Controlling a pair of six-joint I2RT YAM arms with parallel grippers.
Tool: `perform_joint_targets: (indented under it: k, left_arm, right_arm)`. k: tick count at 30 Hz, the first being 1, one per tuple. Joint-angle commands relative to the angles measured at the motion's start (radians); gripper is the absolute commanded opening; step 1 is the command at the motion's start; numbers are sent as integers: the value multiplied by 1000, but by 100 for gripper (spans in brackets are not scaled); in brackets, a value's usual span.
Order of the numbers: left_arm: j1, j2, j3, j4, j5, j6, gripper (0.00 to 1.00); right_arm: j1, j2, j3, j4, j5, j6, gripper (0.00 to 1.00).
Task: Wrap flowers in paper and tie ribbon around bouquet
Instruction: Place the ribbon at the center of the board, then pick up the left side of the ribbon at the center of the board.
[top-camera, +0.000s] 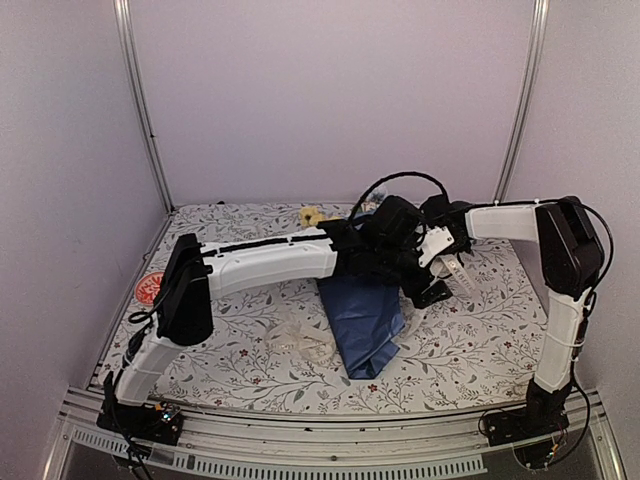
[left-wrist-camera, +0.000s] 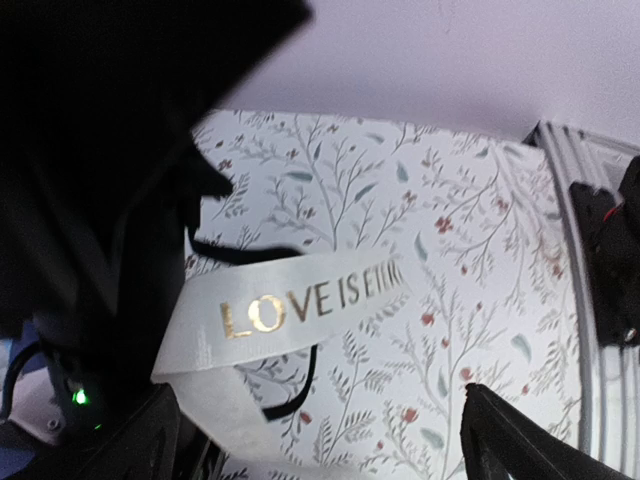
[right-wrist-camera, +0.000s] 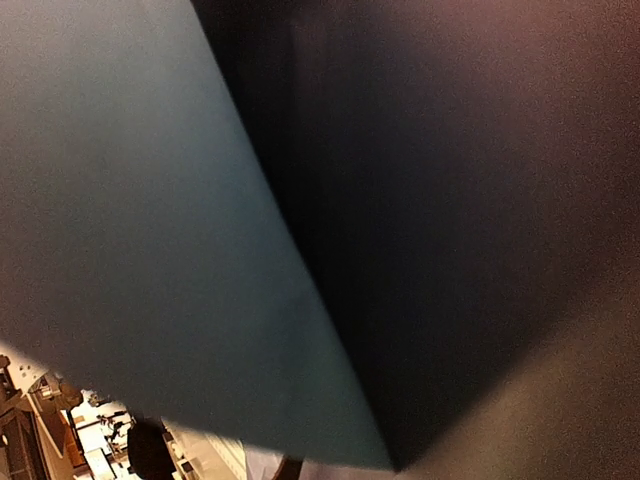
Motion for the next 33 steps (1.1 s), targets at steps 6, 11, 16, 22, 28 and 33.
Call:
perform_joint_targets:
  k: [6, 11, 16, 22, 28, 33]
  left_arm:
    - [-107, -35, -40, -201, -205, 314, 99]
    - [-125, -113, -144, -94, 37, 335, 98]
    - [-121, -185, -214, -57, 90, 307, 98]
    - [79, -413, -466, 106, 75, -14, 71]
    - [379, -533, -715, 121, -208, -265, 52]
    - [586, -438, -778, 86, -358, -336, 68]
  right_arm:
    - [3, 31, -2, 9, -7, -4, 0]
    - [4, 25, -1, 2, 6, -6, 0]
    - [4, 22, -4, -2, 10, -13, 0]
    - [3, 21, -17, 13, 0, -12, 0]
    - [3, 3, -39, 32, 3, -11, 0]
    - [5, -9, -52, 46, 1, -8, 0]
